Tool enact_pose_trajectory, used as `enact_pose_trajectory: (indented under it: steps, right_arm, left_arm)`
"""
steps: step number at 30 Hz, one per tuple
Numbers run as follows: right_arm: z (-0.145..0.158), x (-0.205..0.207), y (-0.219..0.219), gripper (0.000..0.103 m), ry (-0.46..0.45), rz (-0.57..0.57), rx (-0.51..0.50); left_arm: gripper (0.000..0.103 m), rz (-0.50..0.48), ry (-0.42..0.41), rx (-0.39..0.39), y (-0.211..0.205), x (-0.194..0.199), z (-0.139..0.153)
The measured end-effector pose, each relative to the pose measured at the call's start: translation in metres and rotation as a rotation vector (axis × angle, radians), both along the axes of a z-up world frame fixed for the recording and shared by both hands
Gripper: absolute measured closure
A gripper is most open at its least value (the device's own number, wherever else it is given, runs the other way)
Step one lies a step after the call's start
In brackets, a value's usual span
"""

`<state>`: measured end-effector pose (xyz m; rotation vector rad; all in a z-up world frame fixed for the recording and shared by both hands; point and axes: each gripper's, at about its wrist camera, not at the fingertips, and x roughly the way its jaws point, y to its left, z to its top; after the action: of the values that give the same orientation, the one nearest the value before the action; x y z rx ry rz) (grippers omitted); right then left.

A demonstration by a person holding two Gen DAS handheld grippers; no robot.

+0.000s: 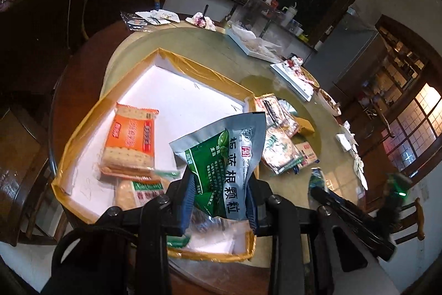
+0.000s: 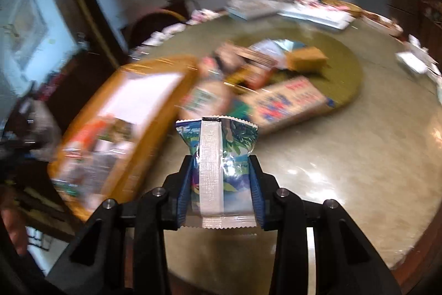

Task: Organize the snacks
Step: 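Carry the green-white bag into the box with the left gripper while the right gripper carries a blue-white sachet, then release both items in the box and pull both grippers back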

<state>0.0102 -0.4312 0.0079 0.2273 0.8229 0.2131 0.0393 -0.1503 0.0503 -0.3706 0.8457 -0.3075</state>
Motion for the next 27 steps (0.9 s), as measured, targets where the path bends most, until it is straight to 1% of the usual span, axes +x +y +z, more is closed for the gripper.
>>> enact_pose_trajectory:
  steps: [3,7,11,13,15,18,20,22,24,26,27]
  right_arm:
    - [0.016,0.005,0.024,0.063,-0.035,0.086,0.049]
    - [0.027,0.026,0.055,0.063,-0.051,0.164,0.063]
    - [0.027,0.063,0.085,0.063,-0.033,0.236,0.079]
    - [0.026,0.084,0.097,0.063,-0.020,0.258,0.078]
    - [0.022,0.104,0.105,0.063,-0.013,0.256,0.071]
    - [0.007,0.137,0.115,0.063,0.049,0.260,0.104]
    - [-0.003,0.151,0.121,0.063,0.082,0.258,0.106]
    - [-0.011,0.160,0.127,0.063,0.097,0.252,0.081]
    - [-0.019,0.167,0.130,0.063,0.125,0.246,0.083]
    - [-0.027,0.171,0.132,0.062,0.145,0.239,0.075]
    - [-0.028,0.172,0.131,0.060,0.148,0.228,0.064]
  left_arm:
    - [0.072,-0.003,0.003,-0.003,0.003,0.008,0.000]
    - [0.072,-0.002,0.015,0.012,0.008,0.028,-0.004]
    - [0.071,-0.008,0.051,0.009,0.011,0.057,-0.008]
    - [0.071,-0.004,0.067,0.029,0.010,0.074,-0.012]
    - [0.071,-0.004,0.079,0.048,0.007,0.089,-0.019]
    - [0.071,-0.019,0.140,0.046,0.007,0.110,-0.035]
    - [0.071,-0.011,0.155,0.076,0.007,0.115,-0.043]
    - [0.071,-0.024,0.186,0.083,0.007,0.119,-0.051]
    - [0.071,-0.041,0.221,0.089,0.008,0.123,-0.061]
    - [0.071,-0.041,0.236,0.087,0.010,0.124,-0.065]
    - [0.070,-0.038,0.240,0.078,0.013,0.123,-0.065]
